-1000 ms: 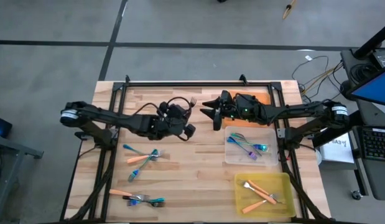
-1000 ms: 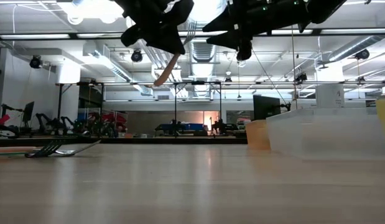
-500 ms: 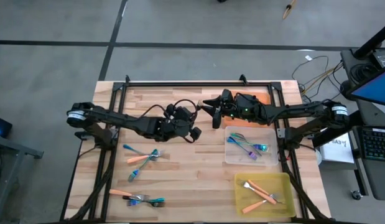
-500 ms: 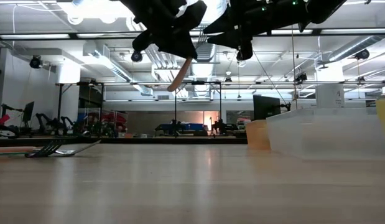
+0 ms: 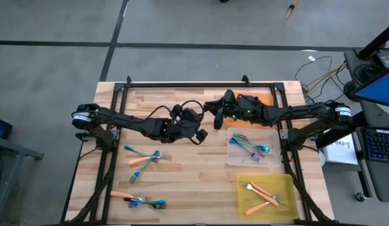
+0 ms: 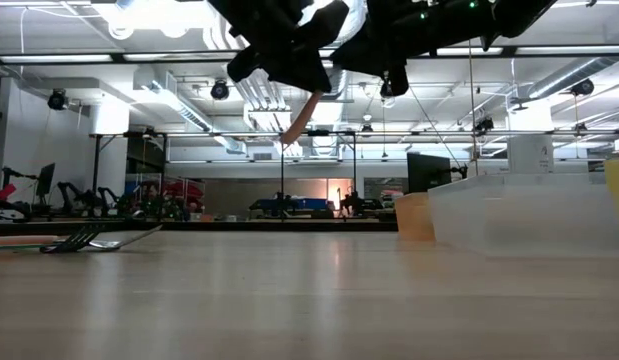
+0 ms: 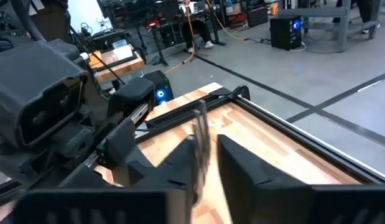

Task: Sort silverware by color (type)
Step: Put the orange fork into the yellow bin

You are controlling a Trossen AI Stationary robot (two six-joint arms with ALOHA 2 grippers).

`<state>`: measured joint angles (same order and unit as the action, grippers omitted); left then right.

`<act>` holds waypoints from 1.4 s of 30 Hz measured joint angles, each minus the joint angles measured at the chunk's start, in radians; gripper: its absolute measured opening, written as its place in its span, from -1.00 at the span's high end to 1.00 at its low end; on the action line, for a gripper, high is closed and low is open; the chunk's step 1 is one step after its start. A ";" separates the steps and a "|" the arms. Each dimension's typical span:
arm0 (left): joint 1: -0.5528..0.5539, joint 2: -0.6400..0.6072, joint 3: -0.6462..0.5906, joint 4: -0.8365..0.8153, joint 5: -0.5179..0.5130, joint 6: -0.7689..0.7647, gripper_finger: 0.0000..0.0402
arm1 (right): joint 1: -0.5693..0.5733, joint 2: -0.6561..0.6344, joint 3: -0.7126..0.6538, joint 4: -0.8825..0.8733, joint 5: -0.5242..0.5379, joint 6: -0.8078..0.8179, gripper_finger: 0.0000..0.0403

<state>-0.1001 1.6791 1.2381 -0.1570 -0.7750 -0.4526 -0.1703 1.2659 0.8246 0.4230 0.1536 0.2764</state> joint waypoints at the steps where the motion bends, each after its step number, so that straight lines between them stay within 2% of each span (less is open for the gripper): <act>1: 0.000 0.000 -0.001 0.000 0.000 0.000 0.87 | 0.000 0.000 0.000 -0.001 0.000 -0.002 0.82; 4: -0.001 -0.002 0.005 0.001 -0.004 0.004 0.87 | 0.000 0.000 0.000 0.001 0.008 -0.011 0.93; 11: 0.004 -0.002 0.007 0.003 -0.005 0.007 0.81 | 0.000 0.000 0.000 0.002 0.011 -0.007 0.96; 22: 0.009 -0.002 0.004 -0.018 0.026 0.048 0.33 | -0.026 -0.002 0.010 -0.047 0.004 -0.044 0.96; 24: 0.009 -0.002 0.005 -0.043 0.028 0.049 0.26 | -0.047 -0.006 0.048 -0.167 0.015 -0.065 0.96; 29: 0.003 -0.004 0.010 -0.095 0.041 0.047 0.16 | -0.074 -0.007 0.226 -0.641 0.125 -0.165 0.96; 34: 0.001 -0.004 0.010 -0.179 0.063 0.010 0.15 | -0.053 -0.006 0.455 -1.167 0.074 -0.199 0.96; 38: 0.001 -0.004 0.010 -0.258 0.062 -0.055 0.15 | 0.009 -0.006 0.604 -1.484 0.065 -0.161 0.96; 42: 0.002 -0.005 0.009 -0.281 0.059 -0.061 0.15 | 0.094 -0.007 0.691 -1.662 0.057 -0.036 0.96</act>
<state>-0.0982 1.6745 1.2473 -0.4377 -0.7160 -0.5140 -0.0761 1.2591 1.5157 -1.2393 0.2105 0.2405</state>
